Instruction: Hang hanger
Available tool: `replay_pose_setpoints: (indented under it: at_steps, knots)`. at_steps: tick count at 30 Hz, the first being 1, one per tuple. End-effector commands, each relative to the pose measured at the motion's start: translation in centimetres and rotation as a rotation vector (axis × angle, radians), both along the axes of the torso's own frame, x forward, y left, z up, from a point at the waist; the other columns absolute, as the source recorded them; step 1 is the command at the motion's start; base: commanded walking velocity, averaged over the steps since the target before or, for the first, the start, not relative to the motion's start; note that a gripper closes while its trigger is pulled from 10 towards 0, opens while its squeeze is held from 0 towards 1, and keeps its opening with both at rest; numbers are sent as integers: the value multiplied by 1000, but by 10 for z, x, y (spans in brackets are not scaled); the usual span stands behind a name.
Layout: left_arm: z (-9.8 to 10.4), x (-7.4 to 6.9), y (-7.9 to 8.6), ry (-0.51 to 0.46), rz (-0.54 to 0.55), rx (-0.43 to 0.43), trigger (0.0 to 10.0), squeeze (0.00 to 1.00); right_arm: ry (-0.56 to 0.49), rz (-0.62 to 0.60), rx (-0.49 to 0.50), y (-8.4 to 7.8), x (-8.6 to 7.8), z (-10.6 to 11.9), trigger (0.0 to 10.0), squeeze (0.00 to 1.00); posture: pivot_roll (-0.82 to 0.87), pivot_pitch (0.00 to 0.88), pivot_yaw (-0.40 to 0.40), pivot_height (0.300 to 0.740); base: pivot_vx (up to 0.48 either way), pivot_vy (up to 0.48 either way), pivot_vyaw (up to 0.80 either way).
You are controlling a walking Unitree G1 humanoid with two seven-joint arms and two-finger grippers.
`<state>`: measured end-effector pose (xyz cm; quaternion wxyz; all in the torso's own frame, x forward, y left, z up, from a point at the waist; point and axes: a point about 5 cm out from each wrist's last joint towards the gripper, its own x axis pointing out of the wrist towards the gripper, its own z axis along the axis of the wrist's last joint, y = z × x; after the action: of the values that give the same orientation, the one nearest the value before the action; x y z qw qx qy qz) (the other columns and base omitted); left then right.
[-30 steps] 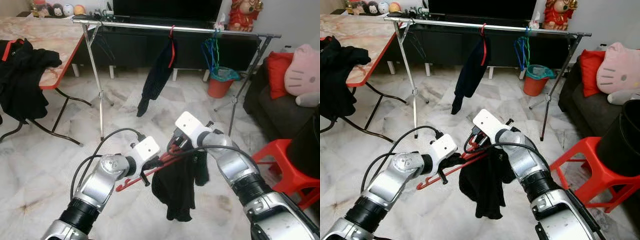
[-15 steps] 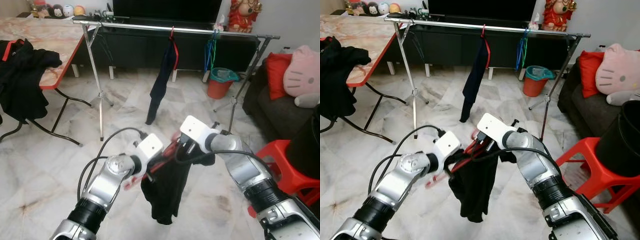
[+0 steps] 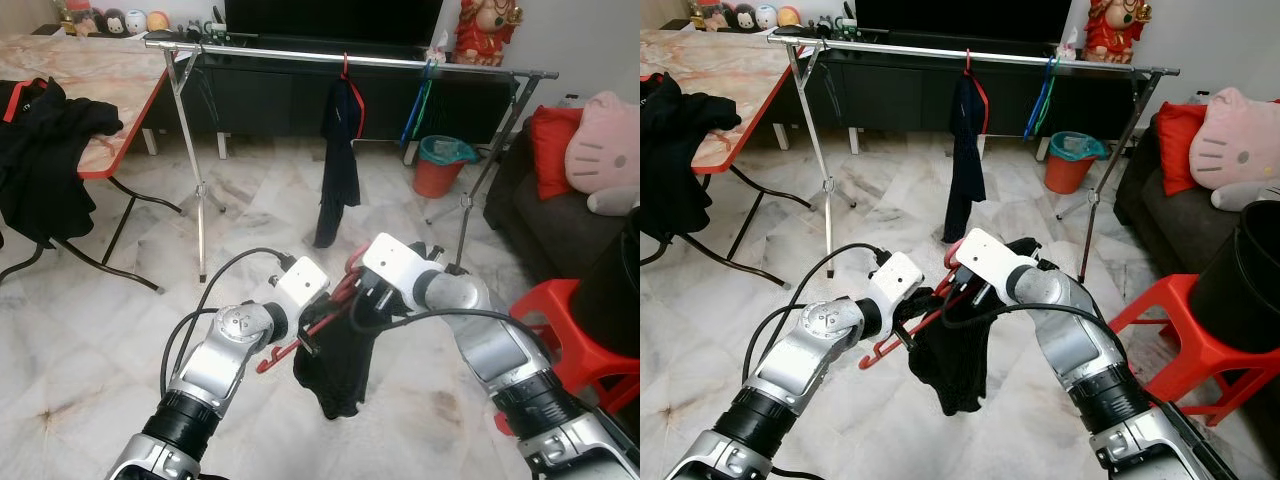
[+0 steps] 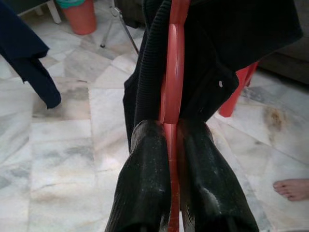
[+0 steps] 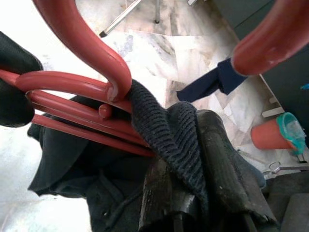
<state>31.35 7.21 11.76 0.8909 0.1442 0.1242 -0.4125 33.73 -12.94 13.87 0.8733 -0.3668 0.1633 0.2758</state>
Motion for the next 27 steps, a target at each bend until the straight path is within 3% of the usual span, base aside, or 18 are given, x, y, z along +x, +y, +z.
replay_pose_setpoints:
  at_steps: [1,7,8,10,11,19,25,26,27]
  knots:
    - [11,2,-7,-39,-1,-44,10000,0,-33,58,38,11,-1,11,10000,0,-24,0,-115,740,0,0,0]
    - [17,9,-6,-76,62,-76,10000,0,-28,37,33,9,-2,12,10000,4,-24,0,-118,740,0,0,0]
    - [19,12,-5,-84,82,-88,10000,0,-29,31,37,9,-3,12,10000,612,-24,0,-118,740,0,0,0]
    - [21,14,-5,-98,98,-97,10000,0,-30,24,41,9,-3,13,10000,612,-24,0,-118,740,0,0,0]
    - [23,15,-4,-106,113,-110,10000,0,-32,20,40,9,-3,14,10000,898,-27,0,-116,740,0,0,0]
    - [32,24,3,-164,201,-149,10000,0,-41,-23,33,-1,-3,16,10000,918,-32,0,-115,740,0,0,0]
    - [31,25,2,-162,188,-159,10000,0,-27,-23,33,-1,-7,13,10000,922,-34,0,-114,740,0,0,0]
    - [31,24,2,-163,177,-157,10000,0,-24,-22,33,-2,-9,13,10000,1000,-34,0,-115,740,0,0,0]
    - [30,23,3,-168,172,-155,10000,0,-17,-20,30,-3,-11,11,10000,1000,-36,0,-114,740,0,0,0]
